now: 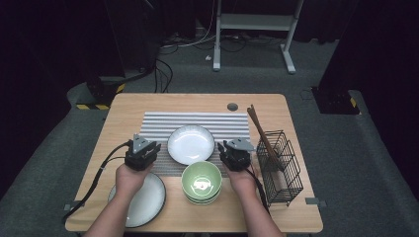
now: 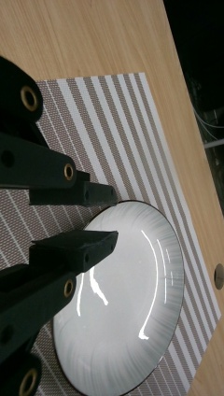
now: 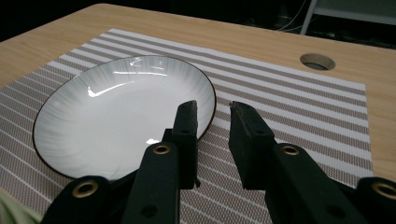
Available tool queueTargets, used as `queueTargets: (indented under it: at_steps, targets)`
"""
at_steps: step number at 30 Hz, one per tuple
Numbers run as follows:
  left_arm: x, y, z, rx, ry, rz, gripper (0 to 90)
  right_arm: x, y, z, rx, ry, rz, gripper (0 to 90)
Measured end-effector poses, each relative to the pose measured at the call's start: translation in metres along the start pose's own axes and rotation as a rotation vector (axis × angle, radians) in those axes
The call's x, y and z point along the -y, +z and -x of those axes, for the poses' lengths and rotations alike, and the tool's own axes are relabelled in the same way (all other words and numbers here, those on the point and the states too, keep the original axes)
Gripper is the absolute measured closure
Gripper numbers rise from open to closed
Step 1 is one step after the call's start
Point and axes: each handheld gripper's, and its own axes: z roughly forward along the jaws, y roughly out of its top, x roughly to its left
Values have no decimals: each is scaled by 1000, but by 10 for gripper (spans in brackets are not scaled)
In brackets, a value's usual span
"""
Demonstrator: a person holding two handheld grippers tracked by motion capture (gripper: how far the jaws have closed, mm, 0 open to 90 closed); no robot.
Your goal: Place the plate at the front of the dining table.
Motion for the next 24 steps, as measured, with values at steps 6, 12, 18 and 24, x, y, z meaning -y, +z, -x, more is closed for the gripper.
queueTargets:
  at_steps: [6, 12, 18, 24]
  targets:
    - [11, -12, 8, -21, 18, -23, 739, 14, -11, -1, 22, 4, -11, 705]
    - [19, -21, 19, -15, 29, -27, 721, 27, -20, -2, 33, 5, -20, 688]
    - [24, -28, 24, -8, 33, -41, 702, 40, -30, -3, 52, -2, -33, 665]
    - [30, -34, 32, 15, 44, -64, 691, 48, -39, -4, 73, -13, -45, 645]
